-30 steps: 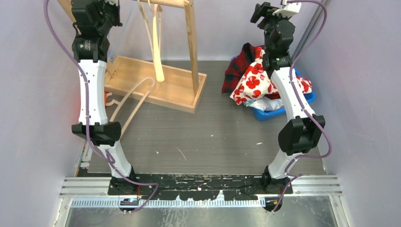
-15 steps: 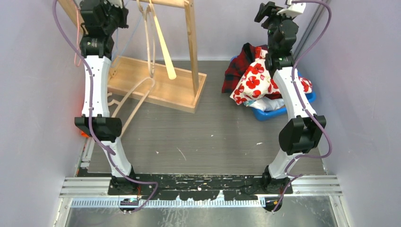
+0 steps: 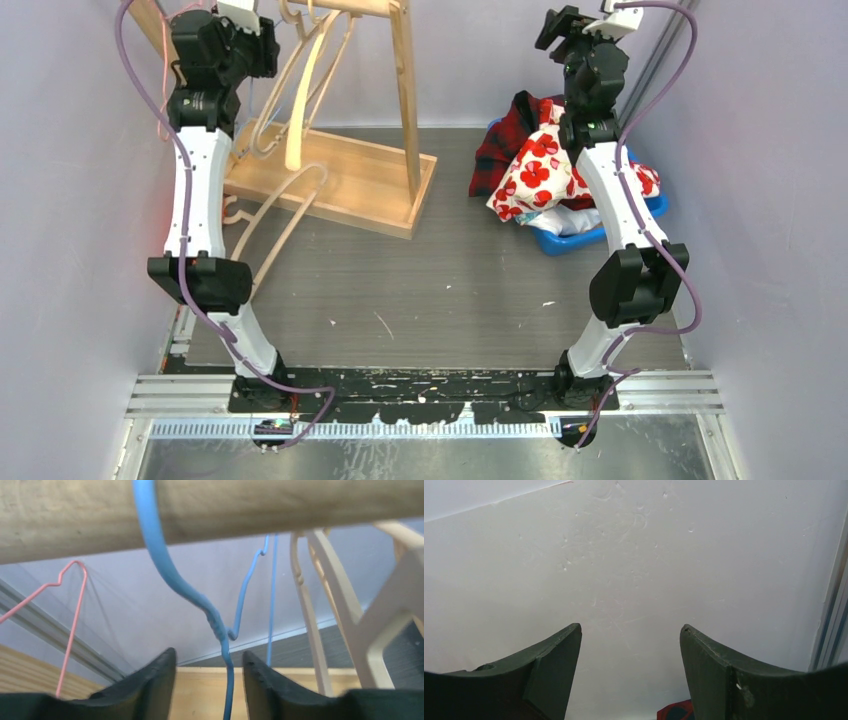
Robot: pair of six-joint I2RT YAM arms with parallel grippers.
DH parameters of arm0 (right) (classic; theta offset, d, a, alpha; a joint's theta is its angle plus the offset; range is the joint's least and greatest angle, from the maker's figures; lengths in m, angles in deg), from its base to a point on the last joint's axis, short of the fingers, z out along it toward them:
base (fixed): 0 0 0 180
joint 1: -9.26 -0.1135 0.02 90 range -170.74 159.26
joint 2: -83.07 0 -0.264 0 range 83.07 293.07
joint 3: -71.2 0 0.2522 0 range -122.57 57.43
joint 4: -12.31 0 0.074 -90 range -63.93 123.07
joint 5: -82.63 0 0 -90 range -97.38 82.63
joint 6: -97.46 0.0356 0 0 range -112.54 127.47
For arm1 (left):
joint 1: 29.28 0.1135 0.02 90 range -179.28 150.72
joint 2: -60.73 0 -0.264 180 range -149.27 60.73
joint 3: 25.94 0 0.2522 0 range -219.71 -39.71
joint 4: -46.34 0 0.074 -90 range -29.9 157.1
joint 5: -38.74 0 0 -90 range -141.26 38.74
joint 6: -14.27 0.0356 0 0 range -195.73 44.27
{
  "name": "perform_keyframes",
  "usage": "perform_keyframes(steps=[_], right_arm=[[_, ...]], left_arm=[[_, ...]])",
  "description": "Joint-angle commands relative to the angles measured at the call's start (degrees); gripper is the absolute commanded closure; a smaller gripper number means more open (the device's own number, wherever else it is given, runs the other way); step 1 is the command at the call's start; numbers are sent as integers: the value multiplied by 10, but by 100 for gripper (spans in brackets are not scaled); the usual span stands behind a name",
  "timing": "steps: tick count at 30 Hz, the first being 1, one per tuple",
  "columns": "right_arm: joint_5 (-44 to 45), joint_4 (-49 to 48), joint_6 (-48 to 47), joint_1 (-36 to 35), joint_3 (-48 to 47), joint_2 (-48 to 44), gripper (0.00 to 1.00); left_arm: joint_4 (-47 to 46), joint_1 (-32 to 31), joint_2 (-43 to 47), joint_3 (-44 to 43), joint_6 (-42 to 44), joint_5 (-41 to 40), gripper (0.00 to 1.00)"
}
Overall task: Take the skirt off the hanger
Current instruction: Place the hanger on the clothesline.
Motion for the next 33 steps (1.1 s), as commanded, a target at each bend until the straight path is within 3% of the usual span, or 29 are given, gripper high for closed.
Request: perform_keyframes(steps=[1,5,9,17,25,29,33], right_arm=[[-14,-26,13,0,0,-18,23],[-23,-32,30,0,7,-17,23],[-32,-34,44,0,8,-16,23],[-51,-28,64,0,-16,3,24],[-58,-25,66,0,-31,13,24],[-59,-37,71,0,-25,20,24],[-58,-47,78,1,-18,30,24]], left_arm=[[-1,4,71,18,18,-4,42],[10,5,116,43,34,-16,26],[23,5,167,75,45,-20,22],[55,4,293,169,51,-35,22],[131,5,485,377,-1,-67,27],[195,5,544,464,-27,-89,28],[201,9,580,551,-54,-89,31]])
